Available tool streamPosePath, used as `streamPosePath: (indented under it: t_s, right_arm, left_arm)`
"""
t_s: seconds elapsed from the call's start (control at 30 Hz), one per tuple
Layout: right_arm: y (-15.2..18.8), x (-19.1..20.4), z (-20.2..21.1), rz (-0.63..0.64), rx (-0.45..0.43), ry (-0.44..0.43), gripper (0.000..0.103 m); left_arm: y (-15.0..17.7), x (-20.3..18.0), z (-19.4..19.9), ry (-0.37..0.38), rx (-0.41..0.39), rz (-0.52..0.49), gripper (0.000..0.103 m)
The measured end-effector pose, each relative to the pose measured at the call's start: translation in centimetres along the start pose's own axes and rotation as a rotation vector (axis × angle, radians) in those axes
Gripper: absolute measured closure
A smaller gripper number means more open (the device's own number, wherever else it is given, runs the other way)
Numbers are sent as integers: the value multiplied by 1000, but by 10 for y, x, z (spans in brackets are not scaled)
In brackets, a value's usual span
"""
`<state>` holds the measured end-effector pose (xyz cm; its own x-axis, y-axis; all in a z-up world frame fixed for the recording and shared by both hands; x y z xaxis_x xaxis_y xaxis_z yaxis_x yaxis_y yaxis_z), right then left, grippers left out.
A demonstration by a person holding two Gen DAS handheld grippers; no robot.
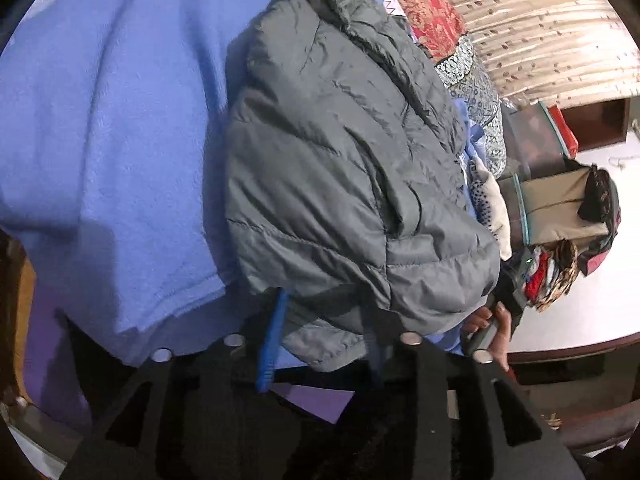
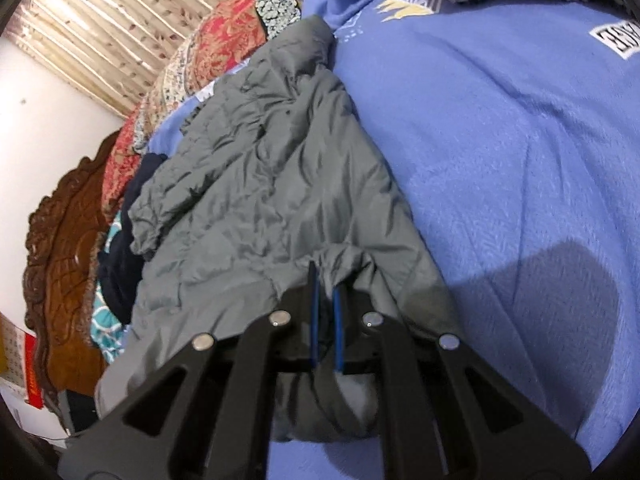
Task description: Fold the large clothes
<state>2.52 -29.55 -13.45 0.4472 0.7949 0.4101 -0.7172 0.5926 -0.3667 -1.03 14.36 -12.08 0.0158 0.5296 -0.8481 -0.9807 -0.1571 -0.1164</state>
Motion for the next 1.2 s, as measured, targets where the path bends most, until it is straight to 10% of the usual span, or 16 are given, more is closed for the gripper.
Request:
streamPosePath:
  t_s: [0.1, 0.2, 0.47, 0.53, 0.6, 0.77, 0.9, 1.1, 1.2]
  right_arm:
    - [1, 0, 1, -11, -1, 3, 98]
    - [2, 2, 10, -12, -8, 1, 97]
    - [-13, 31, 69, 70, -199, 31, 93]
    - [-13, 47, 89, 133, -276, 50, 64]
    - [-11, 60, 111, 178, -391, 86, 14]
    - [-13, 74, 133, 268, -496, 188, 13]
    - [1, 107, 144, 382, -482, 105, 23]
    - [82, 216, 108, 770, -222, -164, 47]
    - [111, 248, 71, 875, -145, -153, 49]
  left_arm:
    - [-5, -1, -15, 17, 3, 0, 41]
    - [-8, -14, -24, 84, 9, -9, 81]
    - [-66, -53, -15, 191, -101, -27, 81]
    - [-85, -57, -19, 179, -111, -31, 81]
    - [-108, -57, -22, 176, -125, -13, 81]
    - [-170, -29, -24, 93, -173, 129, 81]
    - [-199, -22, -16, 95, -220, 205, 81]
    - [-222, -46, 20, 161, -311, 170, 81]
    - [-219, -61, 39, 148, -329, 92, 81]
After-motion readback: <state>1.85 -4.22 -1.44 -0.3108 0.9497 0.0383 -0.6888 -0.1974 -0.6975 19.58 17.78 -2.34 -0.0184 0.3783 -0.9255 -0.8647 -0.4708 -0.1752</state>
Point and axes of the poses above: each gripper's, at about its wrist camera, not at the fingertips, and z roughly against the way its jaws point, x to its left, y to its underside, the point moved 8 cm from there along -z, roughly the way its jaws point, and after that the axes turned 15 degrees about y, right-handed, at the moved point
